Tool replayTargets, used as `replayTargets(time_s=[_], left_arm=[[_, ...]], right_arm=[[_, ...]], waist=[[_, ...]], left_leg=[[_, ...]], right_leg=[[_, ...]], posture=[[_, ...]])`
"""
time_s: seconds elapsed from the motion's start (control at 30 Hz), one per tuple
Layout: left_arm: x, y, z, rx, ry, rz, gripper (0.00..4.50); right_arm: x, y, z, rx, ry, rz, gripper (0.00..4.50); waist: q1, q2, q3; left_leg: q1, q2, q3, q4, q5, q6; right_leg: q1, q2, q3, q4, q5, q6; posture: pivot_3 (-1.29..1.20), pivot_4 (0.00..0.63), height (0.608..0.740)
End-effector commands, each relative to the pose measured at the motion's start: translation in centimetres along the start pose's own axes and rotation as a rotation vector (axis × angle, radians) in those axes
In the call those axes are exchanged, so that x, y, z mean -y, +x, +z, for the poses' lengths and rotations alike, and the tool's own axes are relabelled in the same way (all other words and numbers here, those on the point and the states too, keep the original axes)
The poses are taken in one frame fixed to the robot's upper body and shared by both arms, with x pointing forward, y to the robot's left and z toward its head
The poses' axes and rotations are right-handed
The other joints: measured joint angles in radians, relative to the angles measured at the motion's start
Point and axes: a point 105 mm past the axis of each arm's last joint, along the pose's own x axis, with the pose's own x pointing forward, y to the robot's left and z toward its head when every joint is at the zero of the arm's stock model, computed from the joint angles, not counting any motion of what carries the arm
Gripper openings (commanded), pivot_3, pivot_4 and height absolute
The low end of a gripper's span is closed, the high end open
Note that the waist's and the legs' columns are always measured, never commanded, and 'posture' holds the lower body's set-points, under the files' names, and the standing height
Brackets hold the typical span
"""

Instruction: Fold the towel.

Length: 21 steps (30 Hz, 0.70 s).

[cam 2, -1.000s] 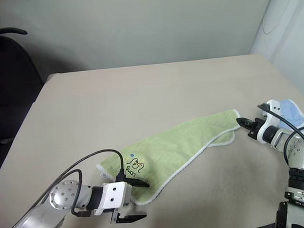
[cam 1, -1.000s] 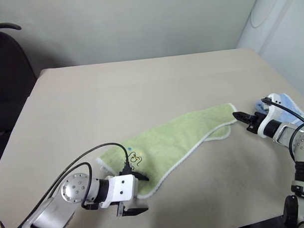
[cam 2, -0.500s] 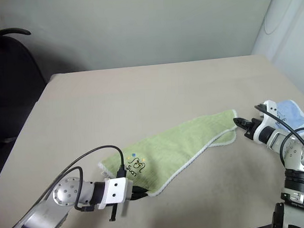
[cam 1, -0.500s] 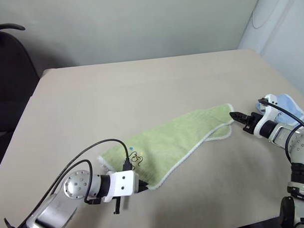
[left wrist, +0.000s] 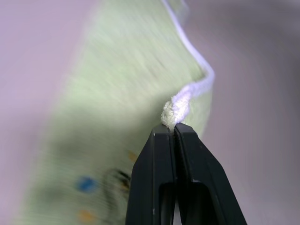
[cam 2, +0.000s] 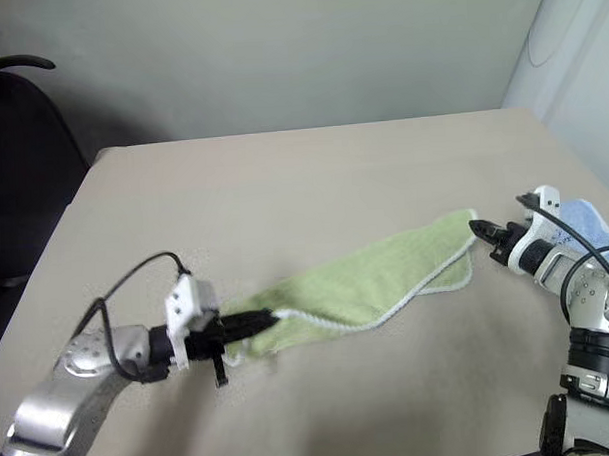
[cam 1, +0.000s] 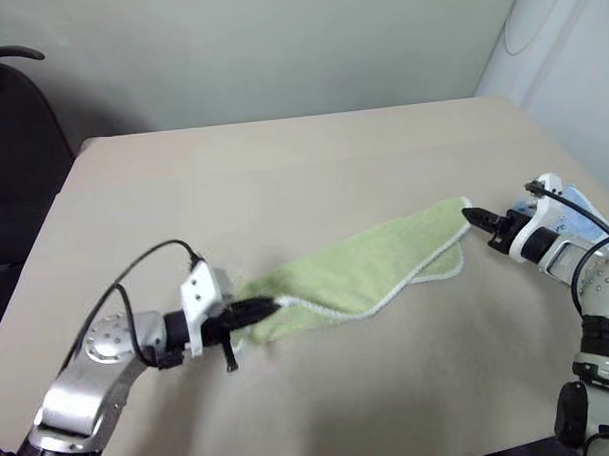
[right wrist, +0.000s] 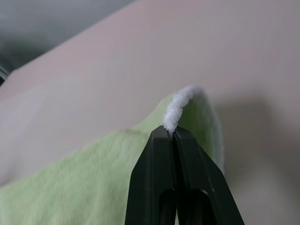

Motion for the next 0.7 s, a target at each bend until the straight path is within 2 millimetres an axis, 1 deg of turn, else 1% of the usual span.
replayTargets(time_s=[0.03, 0.1, 0.17, 0.23, 0.27, 0.3, 0.33, 0.37, 0.4, 0.43, 0.47, 0.53, 0.57, 0.63, 0.7], left_arm=[[-3.1, -0.5, 4.3, 0.193, -0.040, 0.137, 0.03], [-5.1, -0.2, 6.5, 0.294, -0.057, 0.210, 0.03], [-8.1, 0.7, 8.4, 0.369, -0.061, 0.306, 0.03], [-10.2, 1.5, 9.7, 0.414, -0.068, 0.368, 0.03], [-11.4, 1.7, 10.6, 0.446, -0.081, 0.393, 0.03], [-12.7, 1.8, 12.2, 0.491, -0.063, 0.423, 0.03], [-13.6, 1.8, 13.2, 0.521, -0.048, 0.442, 0.03], [-14.6, 1.5, 14.8, 0.561, -0.032, 0.471, 0.03], [-15.3, 1.3, 15.7, 0.586, -0.022, 0.488, 0.03], [-15.8, 0.7, 16.8, 0.621, -0.019, 0.496, 0.03], [-16.2, 0.4, 17.6, 0.645, -0.017, 0.498, 0.03], [-16.4, -0.7, 18.7, 0.683, -0.007, 0.488, 0.03], [-16.4, -1.1, 18.9, 0.688, -0.004, 0.482, 0.03], [-15.5, -1.9, 18.2, 0.668, 0.022, 0.446, 0.03], [-14.6, -2.4, 16.9, 0.624, 0.030, 0.419, 0.03]], right_arm=[[-0.4, -0.1, 3.3, 0.106, -0.035, 0.013, 0.00], [-0.7, 0.5, 4.7, 0.143, -0.034, 0.017, 0.00], [-0.4, 1.5, 6.8, 0.192, -0.005, -0.007, 0.00], [-0.2, 2.3, 8.2, 0.225, 0.014, -0.022, 0.00], [-0.3, 2.8, 9.2, 0.247, 0.018, -0.026, 0.00], [-0.6, 3.1, 11.0, 0.289, 0.023, -0.026, 0.00], [-0.8, 3.3, 12.2, 0.317, 0.026, -0.026, 0.00], [-1.2, 3.2, 14.0, 0.362, 0.023, -0.023, 0.00], [-1.5, 3.1, 15.1, 0.390, 0.022, -0.021, 0.00], [-2.0, 2.7, 16.6, 0.424, 0.011, -0.009, 0.00], [-2.3, 2.5, 17.6, 0.446, 0.004, -0.001, 0.00], [-3.0, 1.6, 19.2, 0.477, -0.022, 0.019, 0.00], [-3.1, 1.3, 19.6, 0.482, -0.028, 0.025, 0.00], [-2.9, 0.4, 19.5, 0.468, -0.029, 0.028, 0.00], [-2.3, -0.1, 18.4, 0.430, -0.020, 0.023, 0.00]], waist=[[0.001, 0.000, 0.000], [0.000, 0.000, 0.000], [0.000, 0.000, 0.000], [-0.001, 0.000, 0.000], [-0.001, 0.000, 0.000], [-0.002, 0.000, 0.000], [-0.002, 0.000, 0.001], [-0.003, 0.000, 0.001], [-0.003, 0.000, 0.001], [-0.003, 0.000, 0.001], [-0.004, 0.000, 0.001], [-0.005, 0.000, 0.001], [-0.008, 0.000, 0.001], [-0.012, 0.000, 0.001], [-0.016, -0.001, 0.001]], left_leg=[[0.000, 0.000, 0.000, 0.000, 0.000, 0.000], [0.000, 0.000, 0.000, 0.001, 0.001, 0.000], [0.000, -0.001, 0.000, 0.002, 0.002, 0.001], [0.000, -0.001, 0.000, 0.002, 0.003, 0.001], [0.000, -0.001, 0.000, 0.002, 0.003, 0.001], [0.000, -0.001, -0.001, 0.002, 0.003, 0.001], [0.000, -0.002, -0.001, 0.002, 0.003, 0.001], [-0.002, -0.002, -0.001, 0.000, 0.003, 0.001], [-0.006, -0.002, -0.001, 0.002, 0.004, 0.000], [-0.011, -0.003, -0.002, 0.001, 0.005, -0.001], [-0.017, -0.003, -0.002, 0.002, 0.011, -0.013], [-0.022, -0.003, -0.002, 0.001, 0.013, -0.015], [-0.023, -0.003, -0.002, 0.001, 0.013, -0.015], [-0.026, -0.003, -0.002, 0.001, 0.013, -0.016], [-0.027, -0.003, -0.002, -0.001, 0.012, -0.014]], right_leg=[[0.000, 0.000, 0.000, 0.000, 0.000, 0.000], [0.000, 0.000, 0.000, 0.000, 0.000, 0.000], [0.001, 0.000, 0.000, 0.001, 0.001, 0.001], [0.000, 0.000, 0.001, 0.001, 0.002, 0.002], [0.000, -0.001, 0.001, 0.001, 0.002, 0.002], [0.000, -0.001, 0.001, 0.000, 0.002, 0.002], [-0.001, -0.001, 0.001, 0.000, 0.002, 0.002], [-0.004, -0.001, 0.002, 0.000, 0.002, 0.002], [-0.008, -0.001, 0.002, 0.002, 0.002, 0.002], [-0.013, -0.001, 0.002, 0.001, 0.002, 0.002], [-0.020, -0.001, 0.002, 0.002, 0.002, 0.002], [-0.024, -0.001, 0.002, 0.000, 0.002, 0.002], [-0.025, -0.001, 0.002, 0.000, 0.002, 0.002], [-0.028, -0.001, 0.003, -0.001, 0.002, 0.002], [-0.030, -0.001, 0.003, -0.002, 0.002, 0.002]], posture=[[0.00, 0.150, 0.740], [0.00, 0.150, 0.740], [0.00, 0.150, 0.740], [0.00, 0.150, 0.740], [0.00, 0.150, 0.740], [0.00, 0.150, 0.740], [0.00, 0.150, 0.740], [0.00, 0.150, 0.740], [0.00, 0.150, 0.740], [0.00, 0.150, 0.740], [0.00, 0.150, 0.740], [0.00, 0.150, 0.740], [0.00, 0.150, 0.740], [0.00, 0.150, 0.740], [0.00, 0.150, 0.740]])
